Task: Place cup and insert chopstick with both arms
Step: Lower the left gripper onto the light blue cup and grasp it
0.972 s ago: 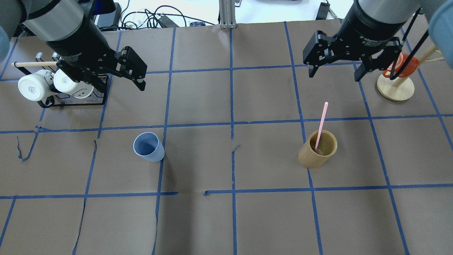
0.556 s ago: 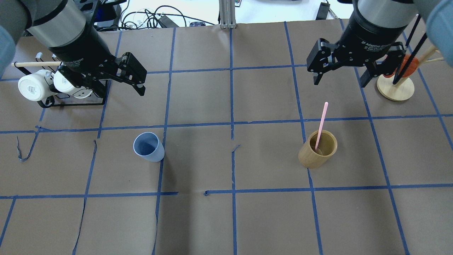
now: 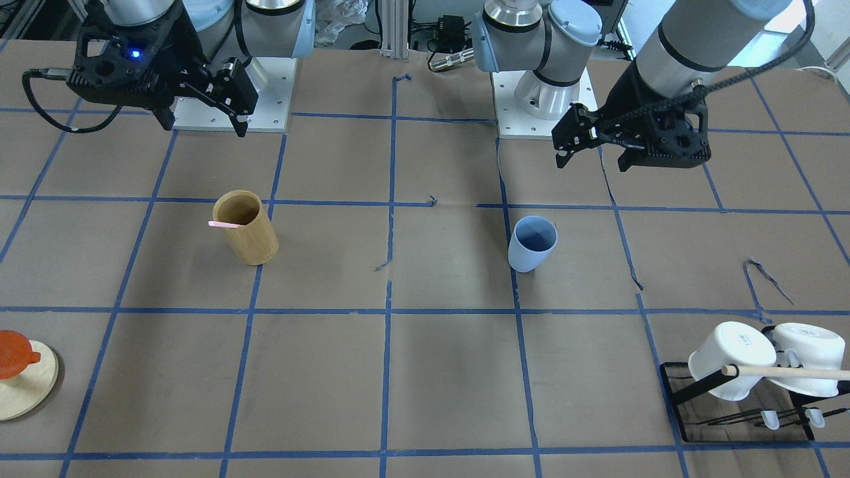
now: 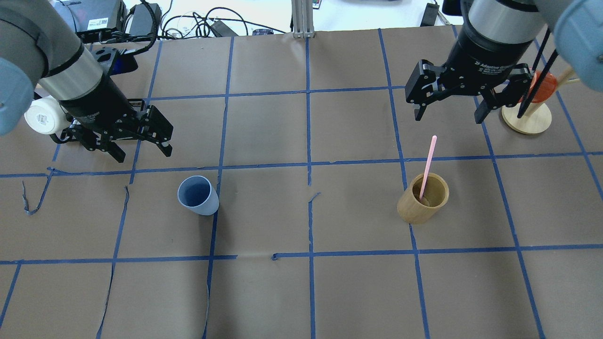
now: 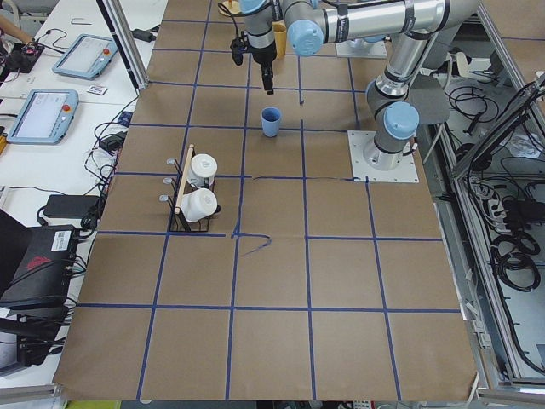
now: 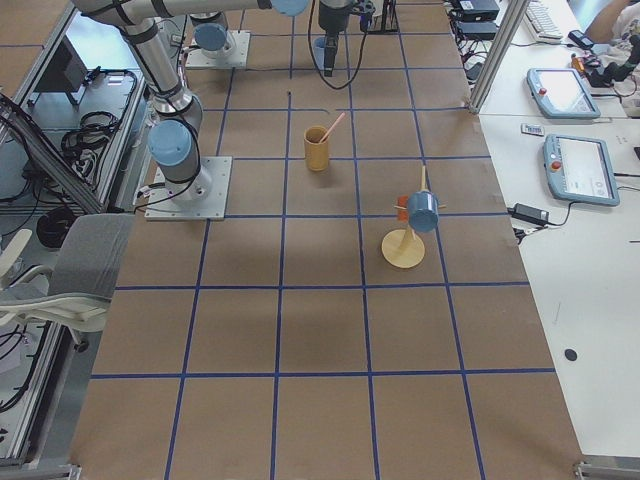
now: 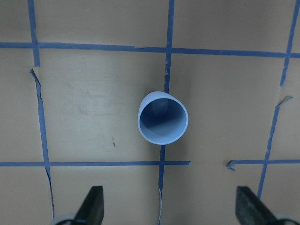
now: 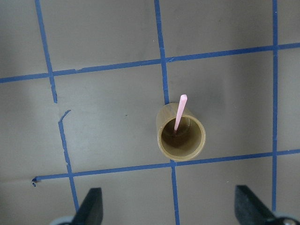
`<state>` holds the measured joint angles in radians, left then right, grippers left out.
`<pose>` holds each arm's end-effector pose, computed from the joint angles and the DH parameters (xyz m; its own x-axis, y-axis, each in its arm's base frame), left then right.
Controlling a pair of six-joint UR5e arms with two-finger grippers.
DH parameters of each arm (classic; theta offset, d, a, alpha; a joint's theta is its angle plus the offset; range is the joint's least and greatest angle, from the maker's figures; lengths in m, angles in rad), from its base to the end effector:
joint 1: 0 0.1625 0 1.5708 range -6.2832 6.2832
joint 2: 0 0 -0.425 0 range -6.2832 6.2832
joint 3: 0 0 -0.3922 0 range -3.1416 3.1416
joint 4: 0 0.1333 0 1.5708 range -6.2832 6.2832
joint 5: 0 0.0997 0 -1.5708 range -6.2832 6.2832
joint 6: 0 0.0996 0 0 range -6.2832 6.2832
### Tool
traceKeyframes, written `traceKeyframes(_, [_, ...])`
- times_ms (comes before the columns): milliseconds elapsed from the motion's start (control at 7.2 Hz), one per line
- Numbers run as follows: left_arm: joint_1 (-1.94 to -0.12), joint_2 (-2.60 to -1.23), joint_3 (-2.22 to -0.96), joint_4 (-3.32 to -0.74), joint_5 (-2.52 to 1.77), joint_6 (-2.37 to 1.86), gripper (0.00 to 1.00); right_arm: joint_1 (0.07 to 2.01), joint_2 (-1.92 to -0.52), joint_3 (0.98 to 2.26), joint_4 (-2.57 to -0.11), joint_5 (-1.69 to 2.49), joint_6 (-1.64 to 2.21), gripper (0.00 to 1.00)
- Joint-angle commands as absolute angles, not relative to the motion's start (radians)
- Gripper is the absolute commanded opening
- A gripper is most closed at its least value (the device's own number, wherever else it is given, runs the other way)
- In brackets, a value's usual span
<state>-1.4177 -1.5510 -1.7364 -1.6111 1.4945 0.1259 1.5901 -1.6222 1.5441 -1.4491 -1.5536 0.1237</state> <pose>-0.0692 -0.4753 0.4144 -0.9943 -0.0427 0.0975 -0.0252 0.9844 0.1742 0.1440 -0.4617 0.5137 -0.9944 0.1048 -0.0117 0.1042 0.9935 0.0454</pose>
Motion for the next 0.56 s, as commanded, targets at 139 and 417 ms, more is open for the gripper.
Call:
traceKeyframes(139, [-1.518, -1.594, -1.871, -1.407, 1.505, 0.12, 1.0, 1.592, -1.62, 1.551, -1.44, -1.556, 0.12, 1.0])
traceKeyframes(417, [-1.584, -1.631, -1.972, -1.23, 1.531, 0.123, 1.0, 1.588, -1.608, 1.603, -1.483, -1.555, 0.118, 1.0])
